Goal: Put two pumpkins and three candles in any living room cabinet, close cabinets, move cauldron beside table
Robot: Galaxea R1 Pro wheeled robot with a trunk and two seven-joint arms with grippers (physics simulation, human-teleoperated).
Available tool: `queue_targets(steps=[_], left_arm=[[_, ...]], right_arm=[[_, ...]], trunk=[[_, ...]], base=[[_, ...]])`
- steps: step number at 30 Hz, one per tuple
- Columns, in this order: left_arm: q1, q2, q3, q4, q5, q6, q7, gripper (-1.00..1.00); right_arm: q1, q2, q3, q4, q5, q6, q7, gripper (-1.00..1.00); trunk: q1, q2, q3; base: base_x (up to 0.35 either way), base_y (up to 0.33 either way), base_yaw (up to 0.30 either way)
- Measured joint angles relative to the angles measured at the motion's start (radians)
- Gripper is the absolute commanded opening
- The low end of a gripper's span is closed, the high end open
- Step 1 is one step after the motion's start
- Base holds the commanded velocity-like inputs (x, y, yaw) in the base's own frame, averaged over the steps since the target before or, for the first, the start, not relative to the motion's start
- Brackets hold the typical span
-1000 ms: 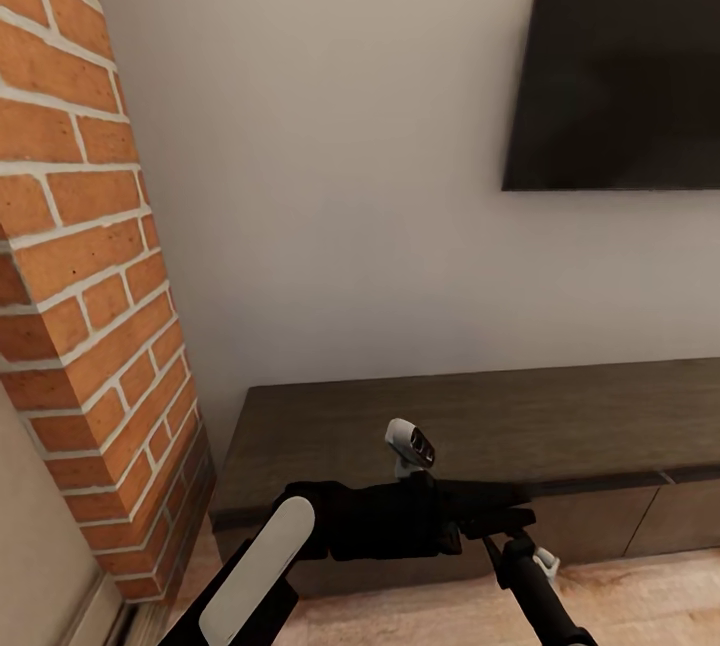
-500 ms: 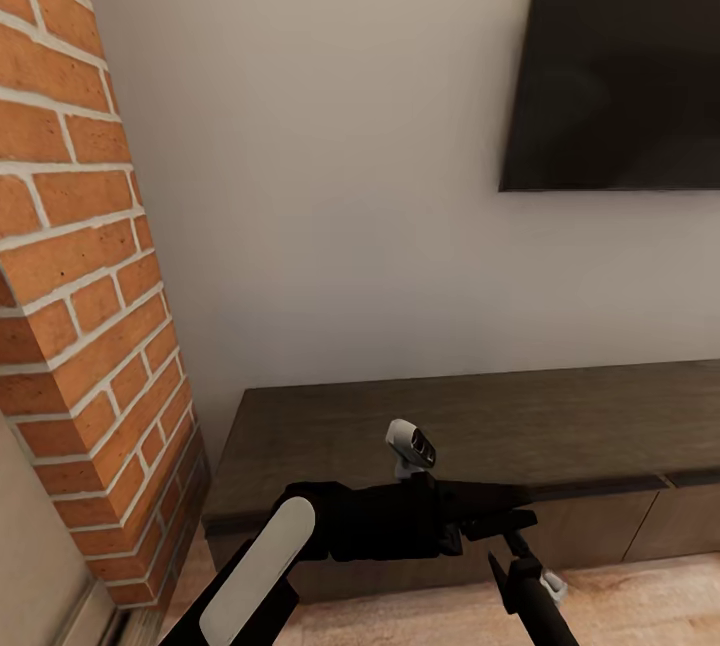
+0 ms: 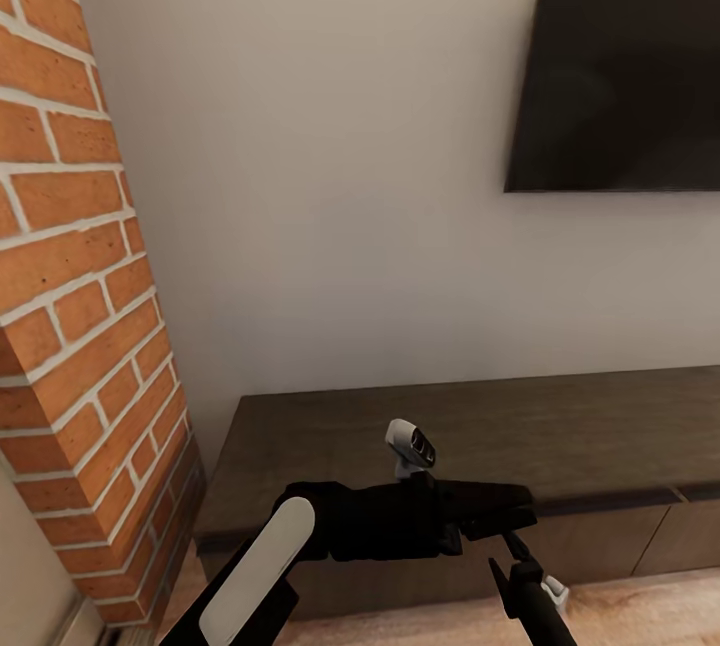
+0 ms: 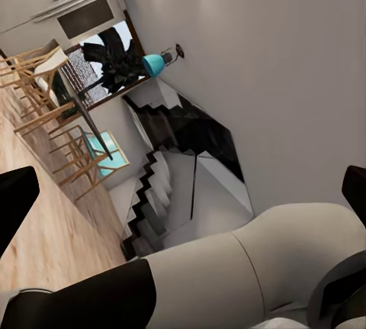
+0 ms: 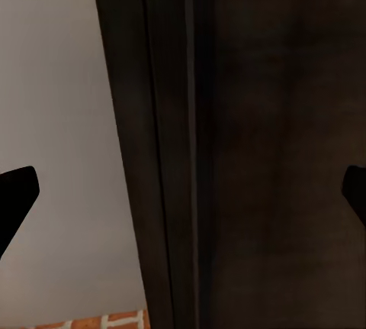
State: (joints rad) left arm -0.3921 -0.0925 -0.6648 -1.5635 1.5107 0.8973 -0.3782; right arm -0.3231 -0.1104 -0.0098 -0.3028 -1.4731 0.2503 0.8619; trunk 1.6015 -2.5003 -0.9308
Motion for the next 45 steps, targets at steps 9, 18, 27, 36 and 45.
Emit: queue_targets(steps=[9, 18, 27, 36, 45], left_arm=[[0.000, 0.000, 0.000, 0.000, 0.000, 0.000, 0.000, 1.00], [0.000, 0.000, 0.000, 0.000, 0.000, 0.000, 0.000, 1.00], [0.000, 0.000, 0.000, 0.000, 0.000, 0.000, -0.001, 1.00], [0.000, -0.001, -0.001, 0.000, 0.000, 0.000, -0.002, 1.00], [0.000, -0.001, -0.001, 0.000, 0.000, 0.000, -0.002, 1.00]], right_arm=[[0.000, 0.000, 0.000, 0.000, 0.000, 0.000, 0.002, 1.00], [0.000, 0.000, 0.000, 0.000, 0.000, -0.001, 0.003, 1.00], [0.000, 0.000, 0.000, 0.000, 0.000, -0.001, 0.002, 1.00], [0.000, 0.000, 0.000, -0.001, 0.001, 0.000, 0.007, 1.00], [0.000, 0.000, 0.001, -0.004, 0.004, 0.000, 0.012, 1.00]], trunk=[[0.000, 0.000, 0.000], [0.000, 0.000, 0.000], [0.000, 0.000, 0.000], [0.001, 0.000, -0.008], [0.003, -0.002, -0.027]], base=[[0.026, 0.000, 0.000], [0.047, 0.000, 0.000], [0.023, 0.000, 0.000], [0.000, 0.000, 0.000], [0.000, 0.000, 0.000]])
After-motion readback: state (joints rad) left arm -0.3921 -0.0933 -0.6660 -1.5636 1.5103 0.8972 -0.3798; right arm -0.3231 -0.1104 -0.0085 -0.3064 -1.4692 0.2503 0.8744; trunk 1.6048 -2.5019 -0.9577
